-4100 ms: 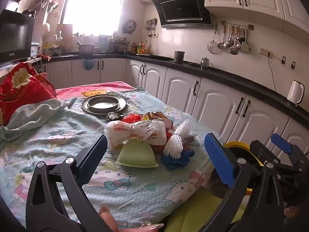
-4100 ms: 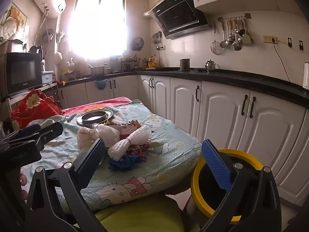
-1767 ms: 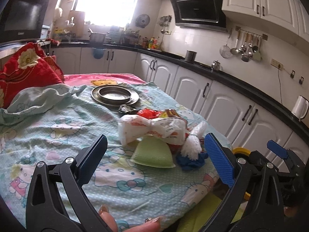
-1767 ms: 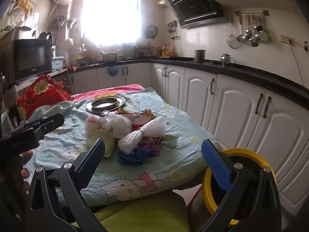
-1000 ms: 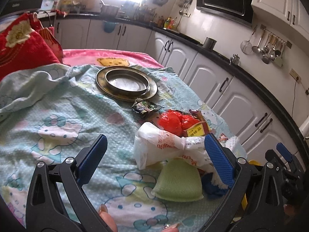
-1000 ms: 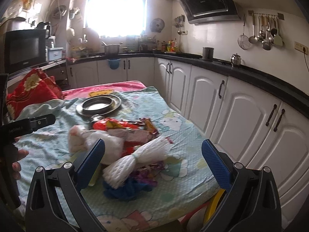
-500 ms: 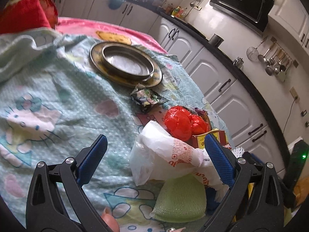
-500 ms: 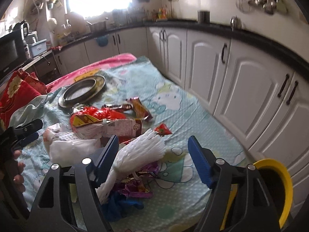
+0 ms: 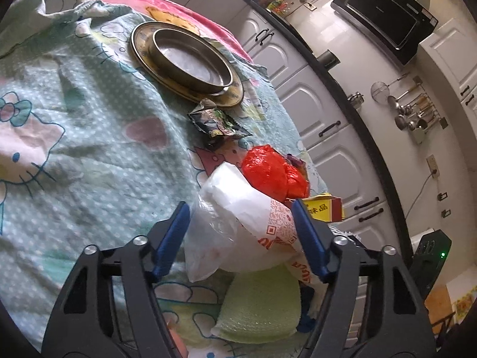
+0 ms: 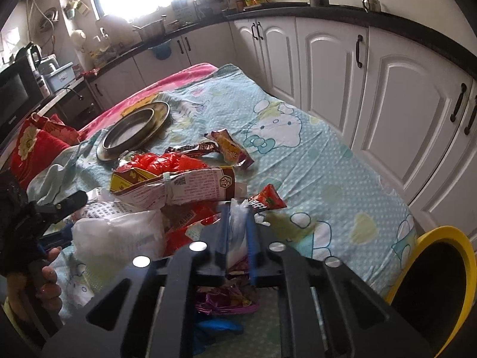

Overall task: Collect trash
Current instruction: 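Carry the white plastic bag and white mesh bag over the yellow bin with both tools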

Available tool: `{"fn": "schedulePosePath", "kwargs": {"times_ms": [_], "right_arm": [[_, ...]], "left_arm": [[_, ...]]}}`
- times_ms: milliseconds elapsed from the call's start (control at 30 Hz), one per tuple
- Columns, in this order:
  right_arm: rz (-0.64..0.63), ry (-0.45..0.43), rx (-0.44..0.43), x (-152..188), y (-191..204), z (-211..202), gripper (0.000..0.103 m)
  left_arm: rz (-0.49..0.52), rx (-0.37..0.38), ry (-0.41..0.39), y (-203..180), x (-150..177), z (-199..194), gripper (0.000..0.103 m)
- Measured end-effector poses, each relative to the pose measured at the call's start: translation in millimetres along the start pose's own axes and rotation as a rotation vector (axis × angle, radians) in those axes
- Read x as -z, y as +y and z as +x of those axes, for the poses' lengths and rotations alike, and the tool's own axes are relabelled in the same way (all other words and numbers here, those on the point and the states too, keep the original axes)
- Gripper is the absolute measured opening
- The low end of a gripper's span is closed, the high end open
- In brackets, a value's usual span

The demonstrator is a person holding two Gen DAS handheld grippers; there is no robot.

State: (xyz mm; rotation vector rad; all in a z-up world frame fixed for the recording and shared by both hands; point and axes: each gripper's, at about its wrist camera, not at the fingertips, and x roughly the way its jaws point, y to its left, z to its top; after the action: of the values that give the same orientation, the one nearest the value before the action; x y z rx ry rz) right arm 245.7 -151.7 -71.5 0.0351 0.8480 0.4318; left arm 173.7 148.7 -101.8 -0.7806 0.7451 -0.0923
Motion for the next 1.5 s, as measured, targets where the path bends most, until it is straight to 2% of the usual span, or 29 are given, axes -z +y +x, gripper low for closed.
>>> {"fn": "schedulePosePath", "kwargs": {"times_ms": [67, 100, 233, 467, 700, 867, 1033, 1500], "right_arm": [[-0.002, -0.012, -0.007, 0, 0, -3, 0.009], [-0.002, -0.020, -0.011, 0, 0, -5, 0.009], [-0.003, -0.031, -0.031, -1, 1, -9, 0.009], [0.016, -0.048, -0.092, -4, 3, -24, 0.008], [0.025, -0.124, -0.143, -15, 5, -58, 0.008], [0.011, -0.183, -0.123, -20, 2, -80, 0.008], [0.007, -0.222, -0.078, -20, -10, -98, 0.008], [0.051, -0.300, 0.035, -5, -65, -147, 0.008]], "left_arm": [[-0.005, 0.013, 0.000, 0, 0, -1, 0.053], [-0.005, 0.021, -0.004, 0, 1, -2, 0.047], [0.021, 0.030, -0.026, -5, 3, -12, 0.042], [0.051, 0.050, -0.094, -17, 3, -39, 0.041], [0.112, 0.053, -0.172, -40, 2, -72, 0.041], [0.181, 0.048, -0.208, -63, 9, -84, 0.041], [0.233, 0.052, -0.211, -82, 16, -83, 0.041], [0.401, 0.077, -0.146, -152, 49, -51, 0.041]]}}
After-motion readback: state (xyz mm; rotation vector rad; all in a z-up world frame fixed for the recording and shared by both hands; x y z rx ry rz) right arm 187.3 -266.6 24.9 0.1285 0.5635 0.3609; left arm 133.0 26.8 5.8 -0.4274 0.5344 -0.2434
